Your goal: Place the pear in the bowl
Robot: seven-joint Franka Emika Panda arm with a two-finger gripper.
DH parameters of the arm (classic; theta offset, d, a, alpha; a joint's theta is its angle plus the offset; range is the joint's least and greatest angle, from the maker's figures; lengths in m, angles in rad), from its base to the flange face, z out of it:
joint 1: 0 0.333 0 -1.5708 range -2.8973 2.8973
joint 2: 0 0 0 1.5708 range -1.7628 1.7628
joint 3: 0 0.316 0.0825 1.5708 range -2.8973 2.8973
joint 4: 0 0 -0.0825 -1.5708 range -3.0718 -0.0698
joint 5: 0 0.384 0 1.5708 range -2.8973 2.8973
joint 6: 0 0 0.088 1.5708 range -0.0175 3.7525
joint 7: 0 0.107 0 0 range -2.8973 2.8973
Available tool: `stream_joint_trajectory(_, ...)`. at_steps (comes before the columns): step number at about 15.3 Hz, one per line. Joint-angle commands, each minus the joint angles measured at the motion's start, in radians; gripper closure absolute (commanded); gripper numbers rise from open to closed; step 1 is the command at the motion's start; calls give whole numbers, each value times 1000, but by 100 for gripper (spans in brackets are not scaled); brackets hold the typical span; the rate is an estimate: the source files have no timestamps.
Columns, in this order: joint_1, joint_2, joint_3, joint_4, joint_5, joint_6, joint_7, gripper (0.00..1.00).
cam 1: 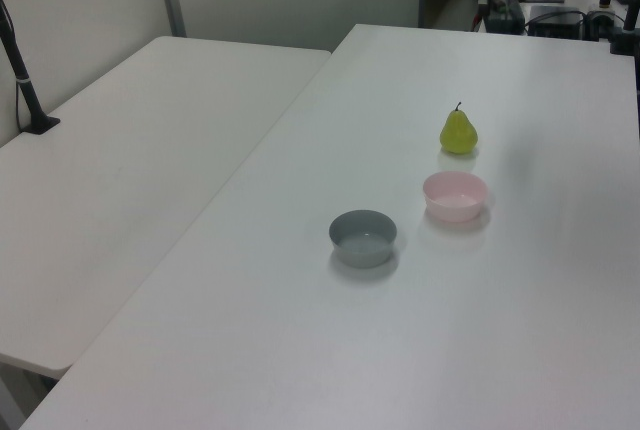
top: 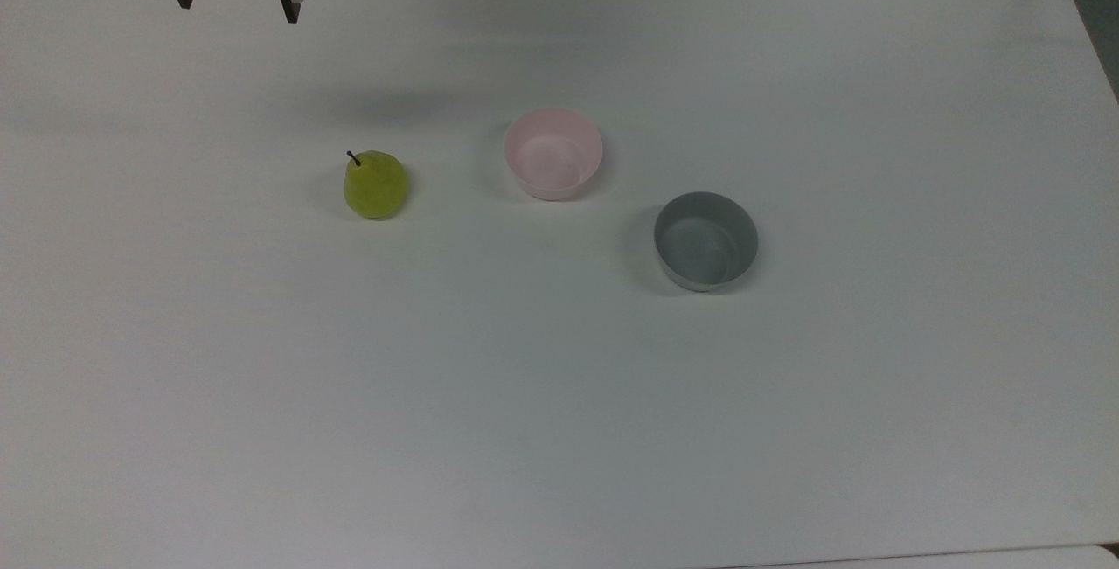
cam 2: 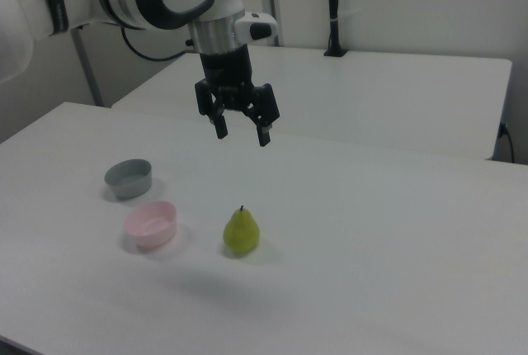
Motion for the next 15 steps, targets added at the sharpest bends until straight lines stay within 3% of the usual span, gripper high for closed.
stream_joint_trajectory(1, 3, -3, -1, 3, 0, -12, 16, 0)
stream_joint_trajectory(15, 9, 2, 1, 3, 0, -4, 11, 0)
